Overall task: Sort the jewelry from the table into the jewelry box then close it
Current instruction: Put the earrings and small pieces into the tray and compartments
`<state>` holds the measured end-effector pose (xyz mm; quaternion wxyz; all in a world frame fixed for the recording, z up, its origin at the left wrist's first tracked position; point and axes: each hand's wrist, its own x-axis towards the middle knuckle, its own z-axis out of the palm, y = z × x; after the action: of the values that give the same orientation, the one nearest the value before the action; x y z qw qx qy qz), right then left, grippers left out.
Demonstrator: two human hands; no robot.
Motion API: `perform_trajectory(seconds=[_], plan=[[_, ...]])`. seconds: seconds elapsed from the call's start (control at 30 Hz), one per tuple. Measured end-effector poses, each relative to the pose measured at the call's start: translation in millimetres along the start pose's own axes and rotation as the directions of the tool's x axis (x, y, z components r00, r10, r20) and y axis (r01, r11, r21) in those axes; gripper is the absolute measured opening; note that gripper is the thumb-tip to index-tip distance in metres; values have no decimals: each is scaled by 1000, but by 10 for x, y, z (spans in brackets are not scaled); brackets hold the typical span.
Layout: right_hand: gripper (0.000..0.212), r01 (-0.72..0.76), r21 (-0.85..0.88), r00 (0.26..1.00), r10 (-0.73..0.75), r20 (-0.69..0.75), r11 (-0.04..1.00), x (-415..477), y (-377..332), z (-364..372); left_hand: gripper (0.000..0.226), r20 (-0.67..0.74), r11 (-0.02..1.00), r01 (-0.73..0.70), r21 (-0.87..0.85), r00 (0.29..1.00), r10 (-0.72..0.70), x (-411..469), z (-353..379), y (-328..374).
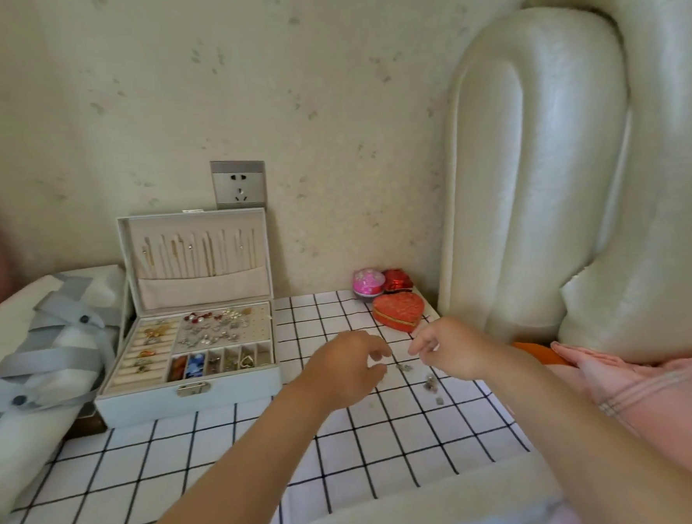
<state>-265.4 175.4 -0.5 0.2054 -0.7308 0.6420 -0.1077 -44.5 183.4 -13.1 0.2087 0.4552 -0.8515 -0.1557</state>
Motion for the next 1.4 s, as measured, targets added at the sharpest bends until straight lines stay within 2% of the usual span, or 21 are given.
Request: perform_trajectory(seconds=[0.1, 0.17, 0.3, 0.4, 0.6, 0.73, 0.87, 1.0, 1.2, 1.4], plan=[[26, -39, 39, 998, 37, 52, 998, -80, 168, -28, 27, 52, 999, -29, 36, 998, 27, 157, 250, 161], [25, -57, 74, 995, 50, 84, 996, -91, 232, -26, 29, 43, 990, -42, 131, 998, 37, 234, 383, 197], [28, -67, 74, 987, 55, 148, 995, -38, 302, 30, 33, 50, 969, 85, 233, 994, -99, 284, 509, 82], [25, -44, 71, 988, 33, 153, 997, 28, 312, 59, 29, 71, 978, 126, 167, 988, -140, 285, 548, -55], [7, -1, 132, 993, -15, 120, 991, 157, 264, 115, 30, 25, 992, 118, 33, 993, -119, 308, 539, -150], [13, -9, 218, 996, -11, 86, 976, 195, 150, 86, 34, -50, 986, 61, -158, 996, -69, 315, 505, -58], [13, -19, 297, 998, 2, 58, 955, 212, 42, 44, 22, -111, 940, 33, -338, 991, -74, 339, 427, 45], [12, -50, 427, 998, 28, 58, 903, 171, 23, 35, 7, -138, 947, 105, -302, 978, -153, 358, 386, 29], [14, -29, 252, 1000, 29, 5, 967, 197, 161, 114, 6, -103, 955, 222, -194, 964, -245, 335, 359, -53], [21, -24, 63, 999, 21, 43, 998, 240, 163, 227, 12, -67, 956, 271, -111, 958, -280, 291, 351, -135]])
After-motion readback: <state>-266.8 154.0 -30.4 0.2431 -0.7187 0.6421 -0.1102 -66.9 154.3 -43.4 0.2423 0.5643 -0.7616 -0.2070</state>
